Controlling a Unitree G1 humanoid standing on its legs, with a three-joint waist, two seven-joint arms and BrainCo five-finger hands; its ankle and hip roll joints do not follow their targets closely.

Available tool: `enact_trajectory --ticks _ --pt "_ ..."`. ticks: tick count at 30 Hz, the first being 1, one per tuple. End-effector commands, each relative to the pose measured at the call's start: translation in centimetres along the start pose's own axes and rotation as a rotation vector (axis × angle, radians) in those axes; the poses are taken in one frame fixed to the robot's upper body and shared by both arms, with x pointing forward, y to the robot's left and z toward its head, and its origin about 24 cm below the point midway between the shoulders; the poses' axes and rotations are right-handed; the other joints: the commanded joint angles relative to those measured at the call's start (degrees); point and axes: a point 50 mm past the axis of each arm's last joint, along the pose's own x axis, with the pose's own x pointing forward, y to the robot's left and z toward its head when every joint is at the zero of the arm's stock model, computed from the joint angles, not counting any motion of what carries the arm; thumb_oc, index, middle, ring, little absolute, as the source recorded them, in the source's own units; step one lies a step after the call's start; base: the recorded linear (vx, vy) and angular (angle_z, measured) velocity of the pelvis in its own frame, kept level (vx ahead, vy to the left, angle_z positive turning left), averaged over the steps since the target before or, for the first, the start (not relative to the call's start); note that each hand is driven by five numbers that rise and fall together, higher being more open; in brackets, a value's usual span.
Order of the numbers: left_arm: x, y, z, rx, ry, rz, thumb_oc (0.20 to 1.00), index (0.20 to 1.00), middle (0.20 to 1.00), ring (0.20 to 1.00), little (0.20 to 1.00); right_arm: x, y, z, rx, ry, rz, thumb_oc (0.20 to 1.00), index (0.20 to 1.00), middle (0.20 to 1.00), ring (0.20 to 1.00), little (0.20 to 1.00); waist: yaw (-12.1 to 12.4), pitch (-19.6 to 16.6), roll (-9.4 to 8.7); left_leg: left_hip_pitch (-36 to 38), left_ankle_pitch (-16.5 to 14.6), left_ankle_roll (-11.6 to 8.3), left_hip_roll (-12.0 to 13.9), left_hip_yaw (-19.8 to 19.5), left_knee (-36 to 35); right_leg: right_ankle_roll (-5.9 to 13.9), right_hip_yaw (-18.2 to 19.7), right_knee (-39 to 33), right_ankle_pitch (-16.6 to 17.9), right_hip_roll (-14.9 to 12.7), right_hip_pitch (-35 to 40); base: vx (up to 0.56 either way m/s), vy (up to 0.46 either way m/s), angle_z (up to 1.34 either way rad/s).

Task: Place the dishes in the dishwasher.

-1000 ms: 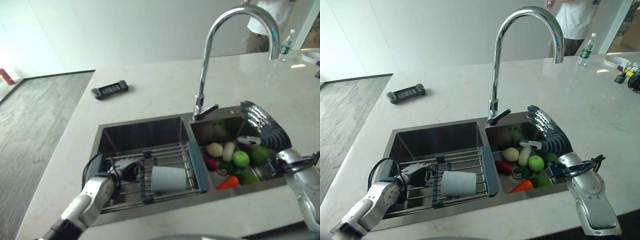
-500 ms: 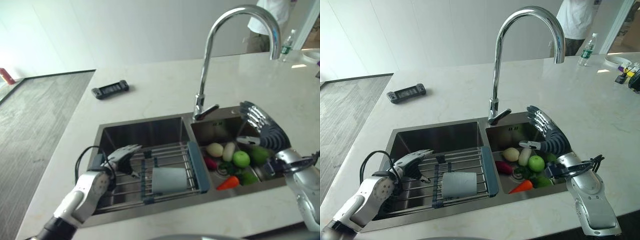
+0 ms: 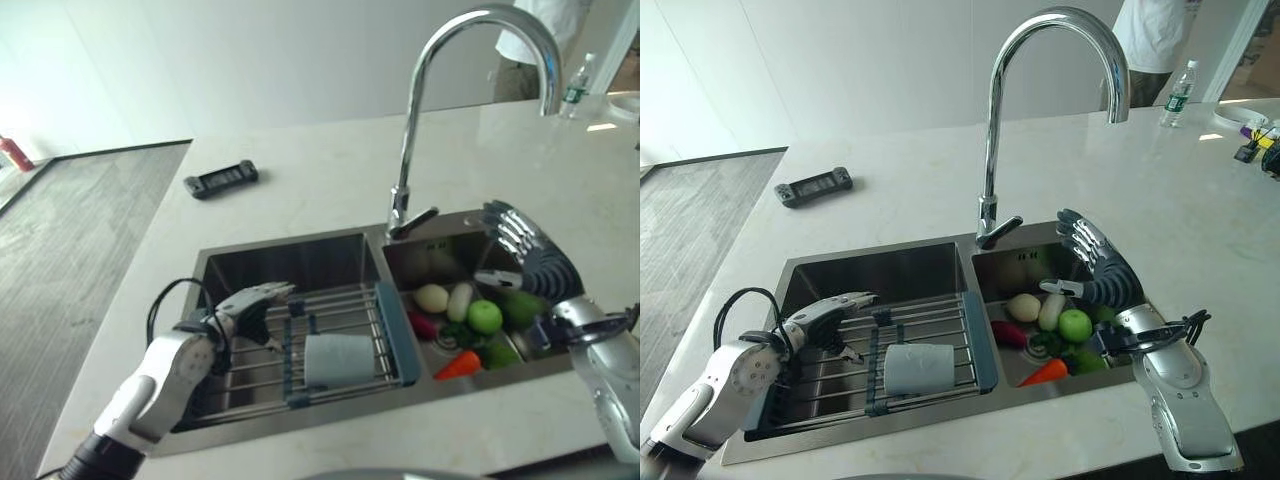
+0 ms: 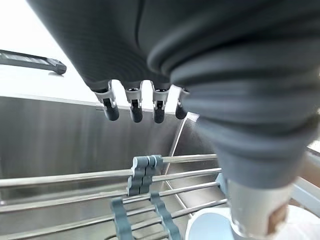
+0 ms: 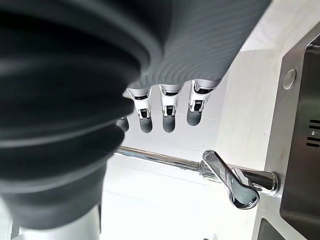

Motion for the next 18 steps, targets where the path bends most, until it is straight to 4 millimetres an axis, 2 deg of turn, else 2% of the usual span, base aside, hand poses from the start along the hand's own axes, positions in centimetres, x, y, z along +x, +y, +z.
enact_trajectory --ticks 1,18 --pt "0.3 2.8 1.5 0.040 -0.088 0.087 1.000 1.000 1.000 1.000 1.000 1.6 -0.4 3.1 -0.055 -0.170 -0.006 1.000 1.000 1.000 1.000 1.000 -0.2 1.3 1.28 6.2 -8.2 -1.76 2.6 -0.2 0.7 3.97 -2.9 0.4 -2.7 -0.1 3.2 0.03 -0.016 -0.08" --pt "0.5 2.5 2.8 0.055 -0.165 0.034 1.000 1.000 1.000 1.000 1.000 1.4 0.1 2.9 -0.040 -0.157 0.004 1.000 1.000 1.000 1.000 1.000 -1.3 1.5 1.61 6.8 -8.4 -1.48 2.6 1.3 0.7 4.13 -2.2 0.4 -2.5 0.2 3.2 0.01 -0.008 -0.04"
